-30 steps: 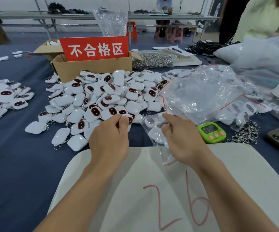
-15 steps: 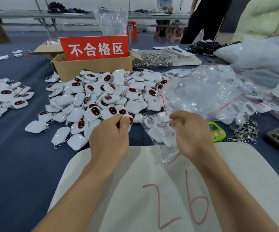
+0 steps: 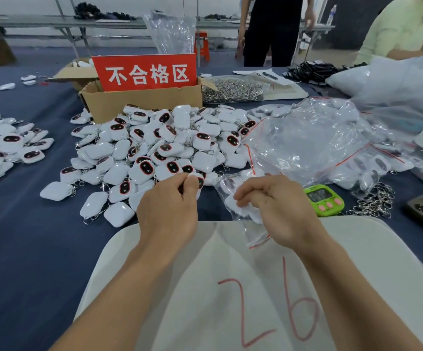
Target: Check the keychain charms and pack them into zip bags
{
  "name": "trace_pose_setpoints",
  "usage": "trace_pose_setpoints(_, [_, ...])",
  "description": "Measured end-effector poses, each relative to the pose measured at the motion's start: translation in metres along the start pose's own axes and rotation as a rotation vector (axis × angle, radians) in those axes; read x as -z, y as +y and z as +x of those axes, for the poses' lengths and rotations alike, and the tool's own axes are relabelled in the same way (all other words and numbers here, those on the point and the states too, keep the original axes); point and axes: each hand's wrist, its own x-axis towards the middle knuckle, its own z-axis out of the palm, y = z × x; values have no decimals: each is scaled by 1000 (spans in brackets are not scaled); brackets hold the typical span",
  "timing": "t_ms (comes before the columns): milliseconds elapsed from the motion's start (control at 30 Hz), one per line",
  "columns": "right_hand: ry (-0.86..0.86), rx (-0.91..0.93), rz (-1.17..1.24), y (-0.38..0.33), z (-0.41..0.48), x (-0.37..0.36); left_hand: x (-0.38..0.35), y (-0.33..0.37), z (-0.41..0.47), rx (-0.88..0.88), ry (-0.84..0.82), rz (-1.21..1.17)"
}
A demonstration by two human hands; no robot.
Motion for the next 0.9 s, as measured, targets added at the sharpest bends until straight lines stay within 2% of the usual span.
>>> trace_pose_setpoints(133, [140,-14,-77,5,0,5,1,-3,2,-9,-43,-80])
trace_pose_setpoints(200, [198,-14,-115,6,1,7,1,-2,3,11,-97,-228])
trace_pose_setpoints(333, [350,94,-17,-3,-4,2,4,7,3,112,-208,-628])
trace_pose_setpoints(400, [291,81,127,-7,-4,-8,5,11,2,133,-278,-736])
trace_pose_setpoints(500, [116,-68,344,-11,-5,-21,9,16,0,130,-381,-887])
trace_pose_setpoints(633, [-56,-136,640,-15,-5,-24,9,16,-1,106,-395,-864])
trace_pose_setpoints(733, [-62,-123,701,-15,-6,-24,8,14,-1,84,-384,-816])
trace_pose_setpoints(900, [22,-127,678,-10,-5,-28,12,17,-5,-58,-430,-834])
